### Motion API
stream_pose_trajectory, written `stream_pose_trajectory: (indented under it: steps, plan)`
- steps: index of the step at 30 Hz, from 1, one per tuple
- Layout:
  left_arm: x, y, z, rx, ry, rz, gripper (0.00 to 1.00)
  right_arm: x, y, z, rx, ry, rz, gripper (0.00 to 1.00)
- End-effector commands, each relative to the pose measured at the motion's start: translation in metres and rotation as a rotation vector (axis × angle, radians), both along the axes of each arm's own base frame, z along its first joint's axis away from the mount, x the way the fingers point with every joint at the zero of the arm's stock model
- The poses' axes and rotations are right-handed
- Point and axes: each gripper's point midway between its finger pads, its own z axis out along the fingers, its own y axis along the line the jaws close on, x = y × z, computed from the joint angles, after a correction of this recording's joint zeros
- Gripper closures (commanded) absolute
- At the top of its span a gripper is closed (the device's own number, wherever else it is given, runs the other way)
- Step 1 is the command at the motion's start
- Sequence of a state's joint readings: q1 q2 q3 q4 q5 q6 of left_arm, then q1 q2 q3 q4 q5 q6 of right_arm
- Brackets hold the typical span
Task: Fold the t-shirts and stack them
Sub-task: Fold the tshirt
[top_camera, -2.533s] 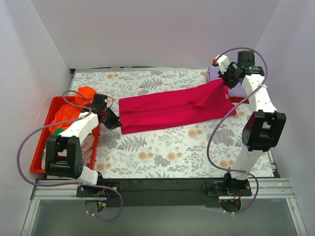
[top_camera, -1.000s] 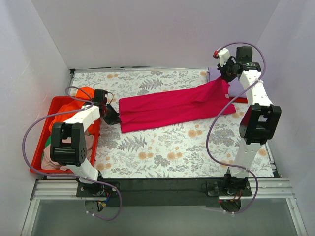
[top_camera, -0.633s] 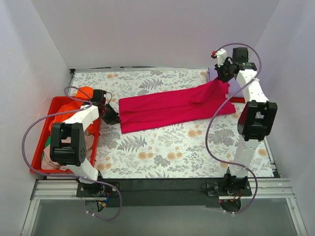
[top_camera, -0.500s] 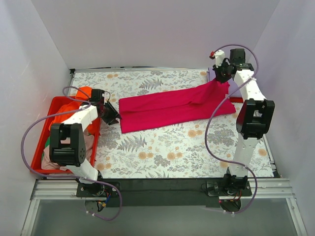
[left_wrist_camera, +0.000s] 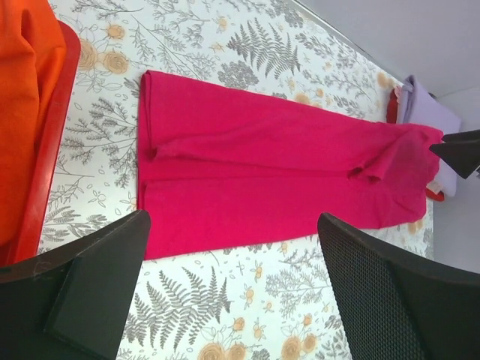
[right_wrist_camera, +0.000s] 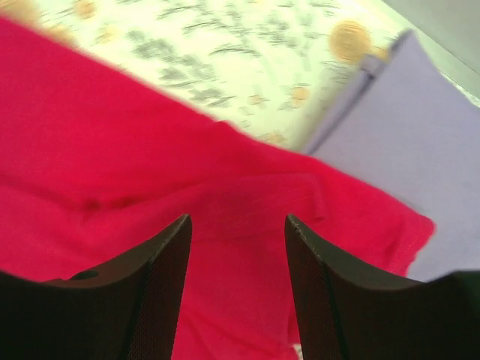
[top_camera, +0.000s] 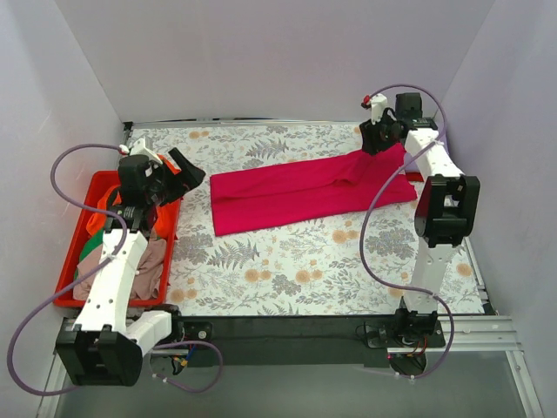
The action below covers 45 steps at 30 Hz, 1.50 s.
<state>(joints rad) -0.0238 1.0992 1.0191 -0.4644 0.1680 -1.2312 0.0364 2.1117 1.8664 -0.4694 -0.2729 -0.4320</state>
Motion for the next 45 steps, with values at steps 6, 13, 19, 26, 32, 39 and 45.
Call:
stream_pose_trajectory:
  steps: [6, 13, 19, 26, 32, 39, 45]
  plan:
    - [-0.052, -0.023, -0.042, -0.027, 0.054, -0.181, 0.12, -0.086, 0.039, -0.011, -0.138, 0.064, 0.424, 0.45]
    - [-0.064, -0.031, -0.054, -0.057, 0.082, -0.222, 0.16, -0.105, 0.055, -0.042, -0.273, 0.141, 0.445, 0.70]
    - [-0.071, -0.033, -0.064, -0.067, 0.101, -0.229, 0.16, -0.107, 0.060, -0.055, -0.290, 0.178, 0.433, 0.72]
    - [-0.075, -0.038, -0.059, -0.114, 0.104, -0.232, 0.19, -0.206, 0.151, -0.053, -0.192, 0.157, 0.884, 0.45]
    - [-0.076, -0.018, -0.025, -0.040, 0.048, -0.130, 0.20, -0.266, 0.241, -0.044, -0.217, 0.010, 1.109, 0.24]
    - [-0.085, 0.000, 0.030, 0.014, -0.062, -0.029, 0.20, -0.250, 0.311, -0.065, -0.383, -0.058, 1.054, 0.24]
    - [-0.090, -0.001, 0.022, 0.011, -0.054, -0.039, 0.20, -0.235, 0.322, -0.091, -0.479, -0.065, 0.988, 0.31]
